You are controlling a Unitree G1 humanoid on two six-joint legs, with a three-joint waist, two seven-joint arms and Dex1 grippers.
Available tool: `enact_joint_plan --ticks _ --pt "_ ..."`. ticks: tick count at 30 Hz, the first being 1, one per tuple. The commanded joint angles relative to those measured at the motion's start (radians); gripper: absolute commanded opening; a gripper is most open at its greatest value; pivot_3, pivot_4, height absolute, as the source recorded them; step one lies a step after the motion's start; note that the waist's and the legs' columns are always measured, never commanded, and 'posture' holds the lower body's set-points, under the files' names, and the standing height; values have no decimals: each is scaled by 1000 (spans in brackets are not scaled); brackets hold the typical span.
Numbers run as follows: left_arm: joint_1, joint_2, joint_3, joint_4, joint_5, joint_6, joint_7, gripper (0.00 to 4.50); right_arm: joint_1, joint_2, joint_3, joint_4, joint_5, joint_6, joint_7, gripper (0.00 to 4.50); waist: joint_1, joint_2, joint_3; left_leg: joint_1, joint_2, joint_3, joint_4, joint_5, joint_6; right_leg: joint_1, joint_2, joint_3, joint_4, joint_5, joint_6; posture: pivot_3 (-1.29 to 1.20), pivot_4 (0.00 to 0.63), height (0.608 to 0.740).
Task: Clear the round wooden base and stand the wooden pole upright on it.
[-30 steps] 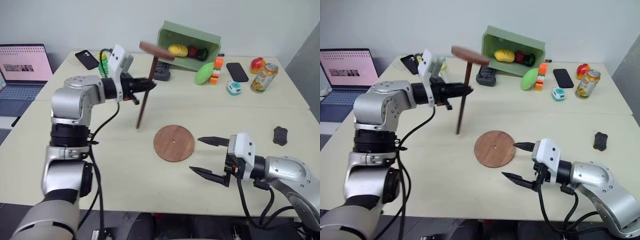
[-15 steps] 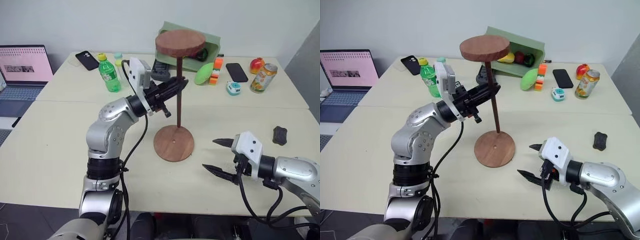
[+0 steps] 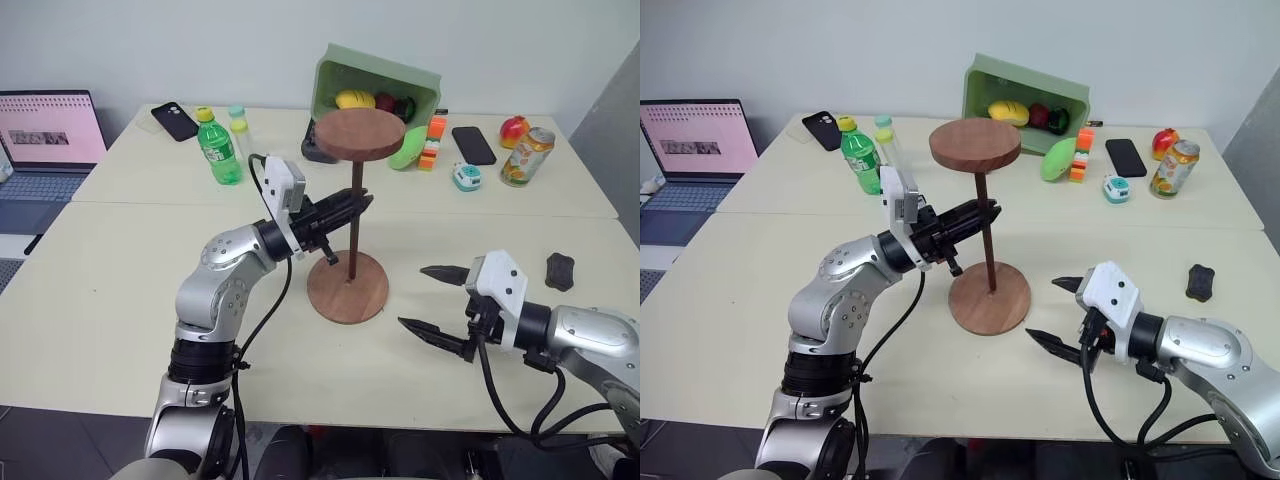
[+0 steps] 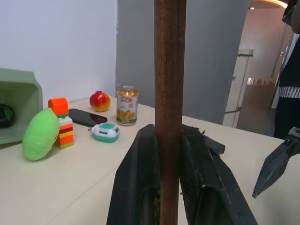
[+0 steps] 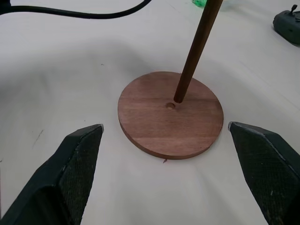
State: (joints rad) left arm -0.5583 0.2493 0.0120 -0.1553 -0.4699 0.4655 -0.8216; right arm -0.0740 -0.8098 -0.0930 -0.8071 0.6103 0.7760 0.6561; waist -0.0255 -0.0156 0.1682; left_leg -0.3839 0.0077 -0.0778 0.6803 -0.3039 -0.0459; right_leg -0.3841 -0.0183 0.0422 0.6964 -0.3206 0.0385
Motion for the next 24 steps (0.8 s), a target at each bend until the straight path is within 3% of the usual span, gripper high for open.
enact_joint_plan --ticks 1,24 --pt "4 2 -1 -39 -20 -25 7 238 -5 -16 17 -7 -11 -34 30 4500 0 0 0 0 0 0 0 0 0 0 0 0 0 0 0 0 150 740" --pt "41 18 -49 19 24 -132 -3 238 3 -39 14 -42 5 -10 30 4500 0 0 0 0 0 0 0 0 0 0 0 0 0 0 0 0 150 740"
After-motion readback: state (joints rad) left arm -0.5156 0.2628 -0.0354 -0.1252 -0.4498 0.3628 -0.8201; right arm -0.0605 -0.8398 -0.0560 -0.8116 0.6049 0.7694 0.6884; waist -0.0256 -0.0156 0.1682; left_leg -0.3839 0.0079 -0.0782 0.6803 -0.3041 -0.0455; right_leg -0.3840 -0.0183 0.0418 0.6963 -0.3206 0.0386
